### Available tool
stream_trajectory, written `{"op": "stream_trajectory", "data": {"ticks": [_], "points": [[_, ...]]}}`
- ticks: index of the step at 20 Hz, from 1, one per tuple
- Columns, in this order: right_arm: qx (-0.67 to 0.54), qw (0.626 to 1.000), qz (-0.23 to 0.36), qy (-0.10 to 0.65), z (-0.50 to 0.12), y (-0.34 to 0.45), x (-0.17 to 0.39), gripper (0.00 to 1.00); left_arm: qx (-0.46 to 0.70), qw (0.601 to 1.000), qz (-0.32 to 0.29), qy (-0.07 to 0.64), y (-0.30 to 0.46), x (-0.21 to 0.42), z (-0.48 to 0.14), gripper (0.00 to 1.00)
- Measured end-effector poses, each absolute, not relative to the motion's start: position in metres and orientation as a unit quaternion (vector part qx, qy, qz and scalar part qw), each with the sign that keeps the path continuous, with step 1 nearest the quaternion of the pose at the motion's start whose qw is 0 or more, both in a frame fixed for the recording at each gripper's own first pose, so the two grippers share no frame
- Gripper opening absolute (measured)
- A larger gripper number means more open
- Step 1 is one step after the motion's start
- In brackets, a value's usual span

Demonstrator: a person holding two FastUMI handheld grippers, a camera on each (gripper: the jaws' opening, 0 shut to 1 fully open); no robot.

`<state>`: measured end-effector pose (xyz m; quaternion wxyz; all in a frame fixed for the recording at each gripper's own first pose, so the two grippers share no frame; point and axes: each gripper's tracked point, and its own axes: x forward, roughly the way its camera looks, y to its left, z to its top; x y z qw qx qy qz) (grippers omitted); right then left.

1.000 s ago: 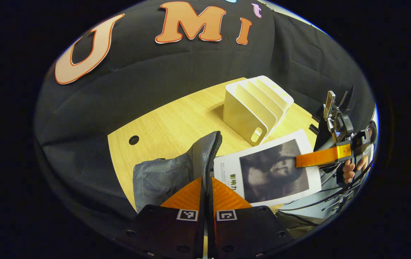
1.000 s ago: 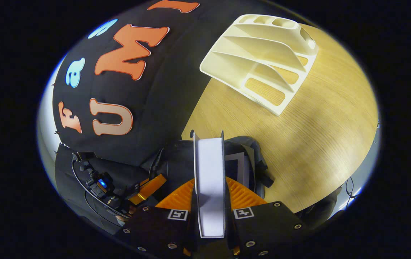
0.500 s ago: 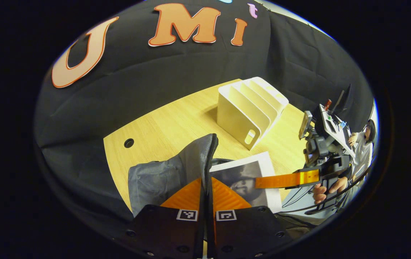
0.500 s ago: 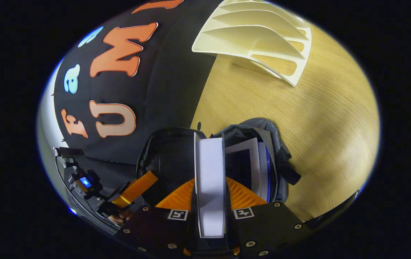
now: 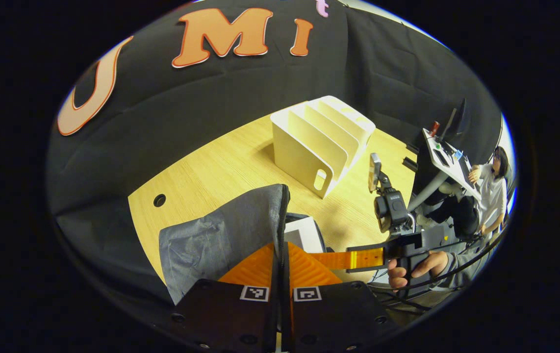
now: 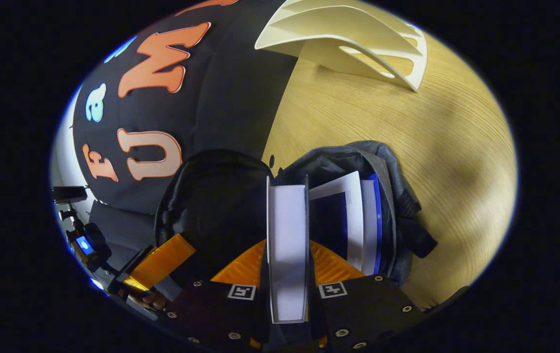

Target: Open the schoolbag, grab two books from the bookshelf and put them into the schoolbag.

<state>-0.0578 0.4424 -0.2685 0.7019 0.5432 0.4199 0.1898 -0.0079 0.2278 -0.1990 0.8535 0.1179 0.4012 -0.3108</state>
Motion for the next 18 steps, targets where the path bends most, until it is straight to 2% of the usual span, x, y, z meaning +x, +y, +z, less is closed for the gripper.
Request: {"op": "stream_trajectory", "data": {"ticks": [3, 4, 6, 8, 9, 10, 13, 14, 17, 18], "points": [[0.531, 0.697, 0.168, 0.452, -0.285, 0.445, -0.058, 0.36, 0.113, 0.857, -0.293, 0.408, 0.234, 0.000, -0.205, 0.04], [0.513, 0.701, 0.160, 0.469, -0.291, 0.444, -0.062, 0.42, 0.110, 0.860, -0.289, 0.406, 0.236, 0.003, -0.206, 0.04], [0.456, 0.725, 0.139, 0.497, -0.303, 0.431, -0.072, 0.54, 0.104, 0.861, -0.281, 0.411, 0.235, -0.001, -0.211, 0.04], [0.409, 0.750, 0.138, 0.501, -0.292, 0.402, -0.075, 0.59, 0.107, 0.862, -0.276, 0.411, 0.232, -0.004, -0.219, 0.05], [0.400, 0.762, 0.136, 0.490, -0.283, 0.387, -0.071, 0.51, 0.109, 0.862, -0.277, 0.411, 0.227, -0.007, -0.221, 0.05], [0.392, 0.775, 0.129, 0.479, -0.274, 0.369, -0.068, 0.77, 0.109, 0.863, -0.273, 0.412, 0.223, -0.009, -0.225, 0.09], [0.351, 0.825, 0.073, 0.436, -0.258, 0.303, -0.061, 0.86, 0.076, 0.868, -0.249, 0.422, 0.202, -0.024, -0.230, 0.16], [0.328, 0.842, 0.058, 0.424, -0.253, 0.281, -0.062, 0.91, 0.066, 0.872, -0.241, 0.420, 0.193, -0.029, -0.229, 0.21], [0.255, 0.885, 0.037, 0.388, -0.227, 0.225, -0.066, 0.94, 0.046, 0.881, -0.241, 0.405, 0.149, -0.041, -0.219, 0.32], [0.233, 0.898, 0.034, 0.373, -0.214, 0.209, -0.066, 0.94, 0.041, 0.884, -0.237, 0.400, 0.136, -0.043, -0.217, 0.40]]}}
